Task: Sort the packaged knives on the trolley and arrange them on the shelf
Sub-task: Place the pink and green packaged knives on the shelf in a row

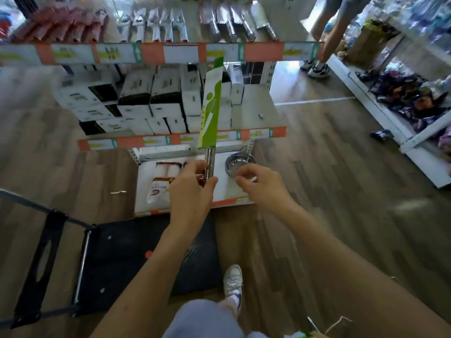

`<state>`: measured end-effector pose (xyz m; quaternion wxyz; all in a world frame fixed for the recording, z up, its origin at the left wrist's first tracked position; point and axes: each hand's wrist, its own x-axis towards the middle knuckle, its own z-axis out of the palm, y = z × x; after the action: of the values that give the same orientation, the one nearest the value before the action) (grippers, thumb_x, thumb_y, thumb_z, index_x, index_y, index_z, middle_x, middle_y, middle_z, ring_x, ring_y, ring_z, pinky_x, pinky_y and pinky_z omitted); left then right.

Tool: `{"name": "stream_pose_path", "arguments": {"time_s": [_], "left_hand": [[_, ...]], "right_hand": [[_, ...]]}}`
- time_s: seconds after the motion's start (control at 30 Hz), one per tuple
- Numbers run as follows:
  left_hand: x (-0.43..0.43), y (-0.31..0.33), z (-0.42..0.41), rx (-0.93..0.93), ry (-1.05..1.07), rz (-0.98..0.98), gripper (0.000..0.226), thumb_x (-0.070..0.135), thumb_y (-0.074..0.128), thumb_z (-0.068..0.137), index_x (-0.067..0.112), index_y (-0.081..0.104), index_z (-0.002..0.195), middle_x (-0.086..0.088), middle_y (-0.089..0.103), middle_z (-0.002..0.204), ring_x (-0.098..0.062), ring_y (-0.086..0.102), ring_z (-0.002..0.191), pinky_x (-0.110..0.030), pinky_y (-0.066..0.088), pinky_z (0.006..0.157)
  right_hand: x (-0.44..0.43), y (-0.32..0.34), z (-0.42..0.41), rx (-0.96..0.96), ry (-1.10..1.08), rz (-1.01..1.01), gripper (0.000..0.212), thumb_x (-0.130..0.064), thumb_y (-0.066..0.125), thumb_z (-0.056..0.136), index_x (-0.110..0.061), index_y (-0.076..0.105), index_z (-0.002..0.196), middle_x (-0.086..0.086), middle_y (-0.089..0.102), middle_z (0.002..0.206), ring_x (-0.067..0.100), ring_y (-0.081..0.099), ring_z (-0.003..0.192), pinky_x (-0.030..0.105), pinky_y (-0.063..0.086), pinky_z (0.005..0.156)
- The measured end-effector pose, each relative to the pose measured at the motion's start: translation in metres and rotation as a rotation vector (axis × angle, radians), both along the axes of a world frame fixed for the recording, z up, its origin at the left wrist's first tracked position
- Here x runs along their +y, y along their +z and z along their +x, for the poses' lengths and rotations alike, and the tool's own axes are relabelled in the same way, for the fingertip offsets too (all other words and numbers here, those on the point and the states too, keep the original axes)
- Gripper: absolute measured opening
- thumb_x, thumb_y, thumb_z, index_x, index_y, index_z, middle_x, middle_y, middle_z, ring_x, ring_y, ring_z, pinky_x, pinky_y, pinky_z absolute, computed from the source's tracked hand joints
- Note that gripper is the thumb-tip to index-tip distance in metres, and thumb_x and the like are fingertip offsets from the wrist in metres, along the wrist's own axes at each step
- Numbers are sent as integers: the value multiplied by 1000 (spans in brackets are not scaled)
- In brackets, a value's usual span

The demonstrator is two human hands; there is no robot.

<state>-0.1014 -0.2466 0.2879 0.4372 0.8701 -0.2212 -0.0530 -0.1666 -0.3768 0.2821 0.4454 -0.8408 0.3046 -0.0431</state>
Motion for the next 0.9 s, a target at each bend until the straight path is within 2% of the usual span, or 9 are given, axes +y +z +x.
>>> {"name": "stream_pose_path", "arguments": {"time_s": [0.1, 0.23, 0.37, 0.47, 0.57, 0.67, 0.77, 0.8, 0.9], "left_hand": [[-37, 13, 15, -19, 0, 10, 28, 13, 66, 82, 8, 60, 109, -6, 66, 105, -8, 56, 86, -8, 39, 65], [-78, 35, 33, -71, -9, 6, 25, 14, 67, 82, 10, 61, 105, -2, 66, 102, -8, 58, 83, -4, 39, 65], [-116, 57, 51, -104, -10, 2, 23, 19, 66, 82, 12, 61, 103, 1, 65, 98, -8, 58, 79, -7, 40, 61], [-146, 70, 63, -116, 8, -7, 20, 22, 67, 82, 16, 61, 99, 4, 64, 91, -3, 56, 66, -3, 40, 59], [-178, 81, 78, -119, 35, -7, 17, 24, 66, 82, 18, 61, 97, 8, 60, 86, 5, 50, 62, 2, 38, 61], [-218, 87, 95, -108, 85, -19, 12, 25, 67, 82, 20, 60, 91, 5, 62, 80, -2, 54, 62, -10, 43, 62], [-259, 93, 111, -78, 127, -68, 9, 24, 67, 81, 21, 59, 85, -1, 65, 76, -17, 61, 63, -34, 53, 67], [-271, 95, 116, -79, 139, -67, 10, 24, 68, 81, 22, 58, 83, 0, 65, 76, -17, 61, 64, -35, 53, 67], [-301, 102, 130, -76, 181, -68, 14, 22, 68, 81, 25, 55, 79, 5, 61, 72, -15, 60, 63, -23, 48, 63]], "right_hand": [[-38, 11, 17, 2, 6, -19, 19, -24, 57, 88, -17, 64, 104, -9, 57, 91, 1, 51, 75, 13, 39, 64], [-84, 26, 31, -15, 3, -4, 17, -25, 57, 88, -18, 65, 102, -9, 58, 91, 1, 51, 78, 14, 40, 67], [-124, 40, 53, -42, 43, 18, 14, -25, 55, 90, -18, 65, 97, -8, 58, 82, -1, 52, 70, 9, 40, 58], [-154, 51, 72, -41, 72, -28, 18, -29, 55, 90, -19, 66, 99, -5, 61, 88, 9, 56, 82, 19, 41, 67], [-186, 61, 94, -69, 106, -21, 18, -30, 55, 90, -18, 66, 99, -4, 63, 90, 12, 60, 86, 24, 47, 76], [-223, 70, 120, -132, 152, -19, 13, -30, 55, 89, -20, 64, 91, -3, 64, 86, 15, 62, 82, 24, 47, 71], [-261, 82, 145, -183, 197, -65, 19, -31, 55, 89, -16, 66, 89, 3, 67, 86, 20, 65, 82, 35, 52, 75], [-273, 86, 152, -196, 203, -59, 19, -31, 54, 90, -17, 66, 88, 4, 68, 85, 21, 66, 81, 38, 53, 77], [-303, 91, 170, -233, 182, 36, 22, -31, 54, 90, -29, 61, 69, 2, 68, 74, 21, 65, 74, 40, 52, 76]]}}
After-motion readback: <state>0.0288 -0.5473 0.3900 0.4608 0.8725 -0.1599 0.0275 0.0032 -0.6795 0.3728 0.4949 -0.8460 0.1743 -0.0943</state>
